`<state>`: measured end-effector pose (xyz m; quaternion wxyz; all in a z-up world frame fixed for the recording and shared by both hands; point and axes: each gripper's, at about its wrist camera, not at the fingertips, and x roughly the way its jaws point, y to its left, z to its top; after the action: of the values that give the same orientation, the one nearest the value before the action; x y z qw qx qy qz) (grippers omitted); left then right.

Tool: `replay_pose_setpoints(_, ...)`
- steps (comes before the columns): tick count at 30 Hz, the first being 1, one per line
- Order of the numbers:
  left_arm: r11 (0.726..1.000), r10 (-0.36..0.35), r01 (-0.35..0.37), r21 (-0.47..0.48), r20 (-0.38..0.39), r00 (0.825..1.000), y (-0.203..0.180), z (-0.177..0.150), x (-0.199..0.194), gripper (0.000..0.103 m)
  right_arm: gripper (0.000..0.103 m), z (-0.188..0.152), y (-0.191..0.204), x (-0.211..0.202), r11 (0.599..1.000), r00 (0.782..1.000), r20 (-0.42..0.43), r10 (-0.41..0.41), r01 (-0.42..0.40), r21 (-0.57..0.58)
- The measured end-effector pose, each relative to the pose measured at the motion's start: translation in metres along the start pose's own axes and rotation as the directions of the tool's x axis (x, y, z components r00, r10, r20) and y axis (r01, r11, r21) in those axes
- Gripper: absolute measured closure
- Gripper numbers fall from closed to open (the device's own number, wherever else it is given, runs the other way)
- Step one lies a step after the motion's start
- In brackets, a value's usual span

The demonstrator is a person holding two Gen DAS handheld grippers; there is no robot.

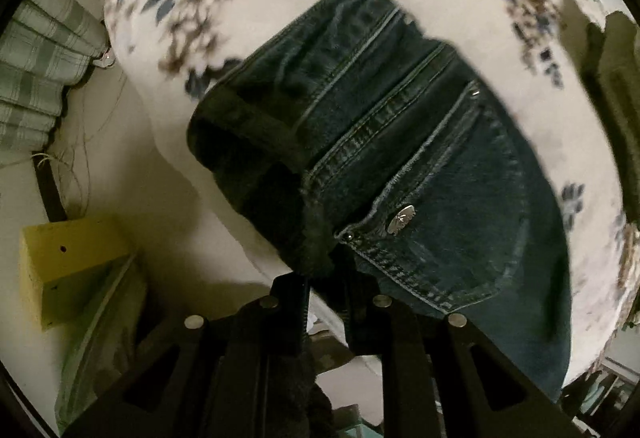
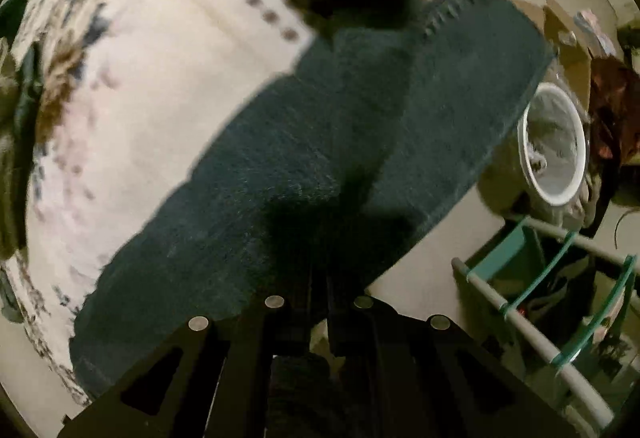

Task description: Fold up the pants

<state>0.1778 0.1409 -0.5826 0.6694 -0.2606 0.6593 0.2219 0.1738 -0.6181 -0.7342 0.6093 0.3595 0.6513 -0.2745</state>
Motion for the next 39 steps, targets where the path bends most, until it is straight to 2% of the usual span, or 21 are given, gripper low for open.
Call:
replay_pose_setpoints(6, 0.999, 0.004, -0.004, 0.036, 0.006, 1.000, -0.002, 0.000, 0.006, 0.091, 0.097, -0.006, -0.003, 0.017, 0.999, 1.000, -0.007, -0.027, 0.027, -0.017)
replay_pose_setpoints(8, 0.999, 0.000, -0.001, 0.036, 0.013, 1.000, -0.007, -0.001, -0.004, 0.090, 0.090, -0.002, 0.002, 0.018, 1.000, 1.000, -0.023, -0.017, 0.016, -0.025)
replay_pose_setpoints(10, 0.999, -0.044, 0.043, 0.022, 0.038, 0.998, -0.011, -0.005, -0.023, 0.090, 0.068, -0.001, -0.002, 0.013, 1.000, 0.999, -0.045, 0.008, -0.010, -0.028)
replay_pose_setpoints(12, 0.997, -0.072, 0.070, 0.034, 0.071, 0.995, -0.014, -0.013, -0.040, 0.078, 0.056, 0.000, -0.007, -0.001, 0.999, 0.999, -0.034, 0.031, -0.033, -0.034)
replay_pose_setpoints(13, 0.996, -0.080, 0.076, 0.051, 0.078, 0.994, -0.019, -0.017, -0.047, 0.066, 0.053, -0.001, -0.009, -0.009, 0.999, 0.999, -0.016, 0.028, -0.028, -0.041)
replay_pose_setpoints(14, 0.994, -0.088, 0.081, 0.075, 0.090, 0.992, -0.026, -0.022, -0.055, 0.048, 0.051, -0.001, -0.011, -0.018, 0.998, 1.000, 0.003, 0.026, -0.025, -0.051)
replay_pose_setpoints(16, 0.988, -0.099, 0.084, 0.129, 0.108, 0.989, -0.042, -0.032, -0.063, 0.024, 0.041, 0.002, -0.015, -0.038, 0.997, 0.998, 0.061, 0.014, -0.010, -0.075)
replay_pose_setpoints(19, 0.969, -0.089, 0.053, 0.241, 0.142, 0.986, -0.076, -0.051, -0.063, 0.023, 0.032, 0.017, -0.008, -0.061, 0.990, 0.982, 0.188, -0.035, 0.059, -0.125)
replay_pose_setpoints(22, 0.945, -0.100, 0.055, 0.323, 0.124, 0.987, -0.104, -0.065, -0.049, 0.023, 0.027, 0.050, 0.008, -0.064, 0.973, 0.957, 0.281, -0.074, 0.132, -0.191)
replay_pose_setpoints(26, 0.908, -0.107, 0.061, 0.415, 0.090, 0.990, -0.153, -0.099, -0.029, 0.023, 0.027, 0.097, 0.024, -0.038, 0.932, 0.949, 0.275, -0.157, 0.235, -0.276)
replay_pose_setpoints(27, 0.897, -0.103, 0.058, 0.438, 0.081, 0.991, -0.163, -0.108, -0.025, 0.023, 0.040, 0.105, 0.022, -0.030, 0.925, 0.949, 0.261, -0.178, 0.252, -0.286)
replay_pose_setpoints(28, 0.887, -0.108, 0.064, 0.457, 0.070, 0.992, -0.172, -0.115, -0.021, 0.023, 0.072, 0.108, 0.015, -0.028, 0.930, 0.948, 0.263, -0.182, 0.252, -0.266)
replay_pose_setpoints(29, 0.879, -0.106, 0.063, 0.472, 0.064, 0.992, -0.178, -0.122, -0.019, 0.023, 0.082, 0.112, 0.003, -0.030, 0.943, 0.948, 0.264, -0.176, 0.239, -0.229)
replay_pose_setpoints(30, 0.870, -0.101, 0.061, 0.489, 0.057, 0.993, -0.183, -0.129, -0.017, 0.023, 0.085, 0.116, -0.015, -0.035, 0.961, 0.947, 0.271, -0.172, 0.222, -0.164)
replay_pose_setpoints(32, 0.859, -0.099, 0.062, 0.508, 0.046, 0.994, -0.186, -0.138, -0.013, 0.023, 0.085, 0.122, -0.060, -0.042, 0.984, 0.948, 0.270, -0.167, 0.179, -0.021)
replay_pose_setpoints(33, 0.855, -0.092, 0.056, 0.516, 0.044, 0.995, -0.187, -0.142, -0.011, 0.023, 0.084, 0.126, -0.090, -0.039, 0.987, 0.958, 0.239, -0.157, 0.148, 0.055)
replay_pose_setpoints(34, 0.852, -0.084, 0.051, 0.521, 0.040, 0.996, -0.185, -0.145, -0.009, 0.023, 0.084, 0.127, -0.110, -0.035, 0.985, 0.966, 0.206, -0.157, 0.137, 0.106)
replay_pose_setpoints(36, 0.855, -0.067, 0.041, 0.517, 0.032, 0.997, -0.180, -0.147, -0.006, 0.023, 0.075, 0.126, -0.154, -0.026, 0.963, 0.974, 0.138, -0.179, 0.145, 0.226)
replay_pose_setpoints(39, 0.865, -0.054, 0.035, 0.500, 0.024, 0.998, -0.172, -0.144, -0.004, 0.023, 0.069, 0.123, -0.188, -0.029, 0.946, 0.989, 0.122, -0.085, 0.042, 0.322)
